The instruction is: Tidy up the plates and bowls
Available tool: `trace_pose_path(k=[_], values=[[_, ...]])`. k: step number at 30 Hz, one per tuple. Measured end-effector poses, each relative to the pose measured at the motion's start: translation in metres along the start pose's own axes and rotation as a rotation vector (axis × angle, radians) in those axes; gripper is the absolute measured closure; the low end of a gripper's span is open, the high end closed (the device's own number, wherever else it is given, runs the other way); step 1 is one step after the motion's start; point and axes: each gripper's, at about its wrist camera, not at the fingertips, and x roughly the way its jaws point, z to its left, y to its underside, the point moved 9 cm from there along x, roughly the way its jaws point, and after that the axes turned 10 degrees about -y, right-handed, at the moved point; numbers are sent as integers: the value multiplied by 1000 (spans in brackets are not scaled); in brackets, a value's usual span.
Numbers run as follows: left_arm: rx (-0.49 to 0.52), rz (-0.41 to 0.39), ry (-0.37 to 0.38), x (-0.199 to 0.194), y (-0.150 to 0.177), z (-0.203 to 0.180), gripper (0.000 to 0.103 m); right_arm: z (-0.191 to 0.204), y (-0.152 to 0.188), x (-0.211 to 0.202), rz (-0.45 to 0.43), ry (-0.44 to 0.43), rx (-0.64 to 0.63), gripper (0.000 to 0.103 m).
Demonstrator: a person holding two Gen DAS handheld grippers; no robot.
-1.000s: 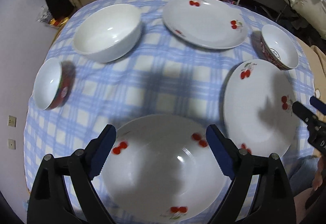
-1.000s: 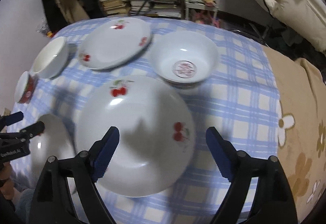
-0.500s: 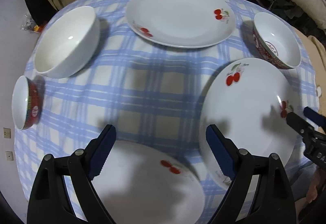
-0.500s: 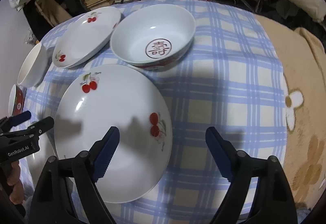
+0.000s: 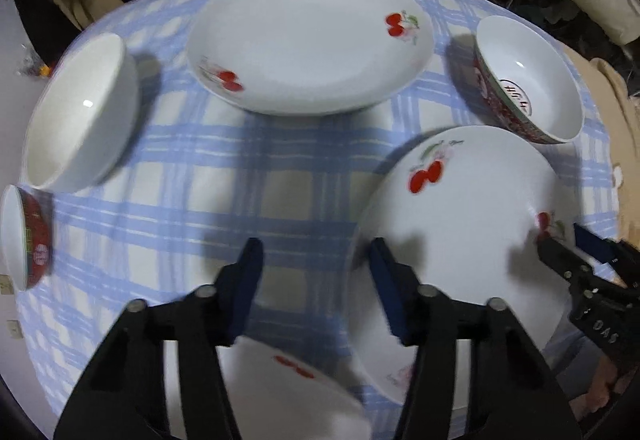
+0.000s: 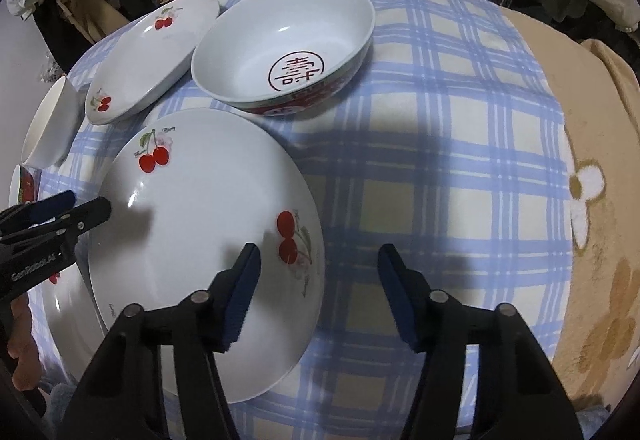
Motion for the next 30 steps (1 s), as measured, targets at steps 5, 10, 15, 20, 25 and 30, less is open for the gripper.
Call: trace_pose_path(k=[5, 10, 15, 20, 25, 30], values=[[51, 19, 83, 4, 5, -23, 81, 4, 2, 3, 18, -48, 3, 82], [45, 9, 83, -2, 6, -24, 81, 6, 4, 4, 17, -77, 11, 84], [73, -2, 46, -15, 7, -24, 81, 2, 5, -1, 4, -101, 44, 83], [83, -6, 29, -26, 8, -22, 81, 11, 7, -11, -7, -98, 24, 83], [64, -9, 15, -38, 14, -6, 81, 25, 9, -15, -5, -130, 11, 84], [29, -27, 20, -52, 24, 16, 81, 49, 4, -29, -39, -132, -35, 84]])
